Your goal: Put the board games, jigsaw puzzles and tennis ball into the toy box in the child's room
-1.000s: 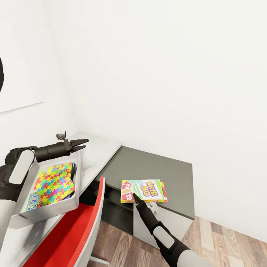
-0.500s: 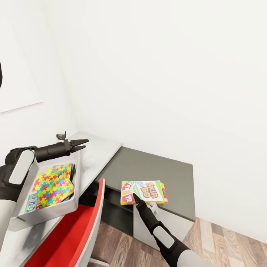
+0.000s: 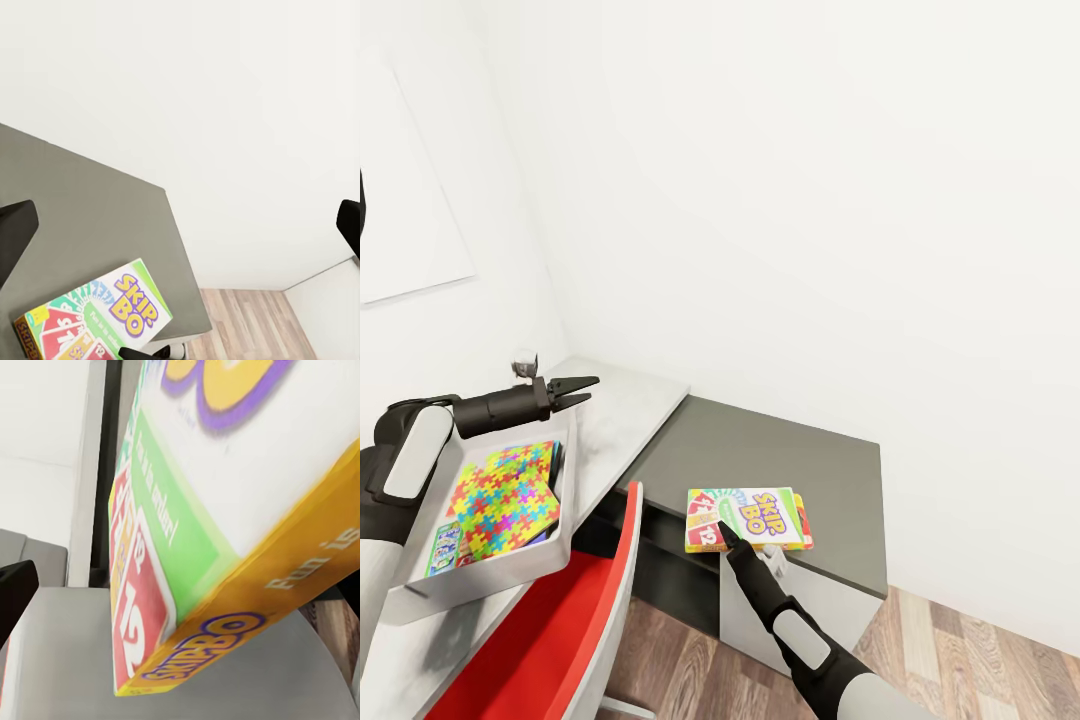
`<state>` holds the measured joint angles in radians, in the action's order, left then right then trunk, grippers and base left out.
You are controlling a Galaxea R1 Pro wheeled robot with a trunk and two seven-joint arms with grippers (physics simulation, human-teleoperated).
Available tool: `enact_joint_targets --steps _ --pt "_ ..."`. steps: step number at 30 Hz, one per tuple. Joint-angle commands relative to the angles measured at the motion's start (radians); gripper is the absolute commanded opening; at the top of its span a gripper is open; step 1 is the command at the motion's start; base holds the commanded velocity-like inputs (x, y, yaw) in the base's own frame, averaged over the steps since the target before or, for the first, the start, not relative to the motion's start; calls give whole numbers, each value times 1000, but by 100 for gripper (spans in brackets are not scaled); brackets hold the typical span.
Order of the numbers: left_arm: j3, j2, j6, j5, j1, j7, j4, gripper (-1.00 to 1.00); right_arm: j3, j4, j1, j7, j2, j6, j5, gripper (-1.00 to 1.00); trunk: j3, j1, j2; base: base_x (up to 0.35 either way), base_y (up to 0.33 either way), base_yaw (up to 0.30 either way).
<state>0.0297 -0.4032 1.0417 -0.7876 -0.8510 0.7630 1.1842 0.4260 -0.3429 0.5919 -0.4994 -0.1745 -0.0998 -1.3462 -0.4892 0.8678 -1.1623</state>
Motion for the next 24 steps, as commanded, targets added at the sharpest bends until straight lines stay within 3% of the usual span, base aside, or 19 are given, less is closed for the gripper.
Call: enact_joint_targets --steps 1,19,20,24 --pt "1 0 3 4 -1 5 0 100 8 2 1 -3 0 -8 -8 100 -1 0 -1 0 0 0" --pt "1 0 3 4 0 5 0 100 8 2 2 -2 0 -8 -8 100 -1 0 -1 8 0 0" --pt "1 0 3 4 0 5 0 100 8 2 2 -2 0 -8 -8 -100 -1 0 -1 5 0 0" --pt "1 0 3 4 0 5 0 100 8 2 2 -2 0 -8 -8 -100 -1 0 -1 2 0 0"
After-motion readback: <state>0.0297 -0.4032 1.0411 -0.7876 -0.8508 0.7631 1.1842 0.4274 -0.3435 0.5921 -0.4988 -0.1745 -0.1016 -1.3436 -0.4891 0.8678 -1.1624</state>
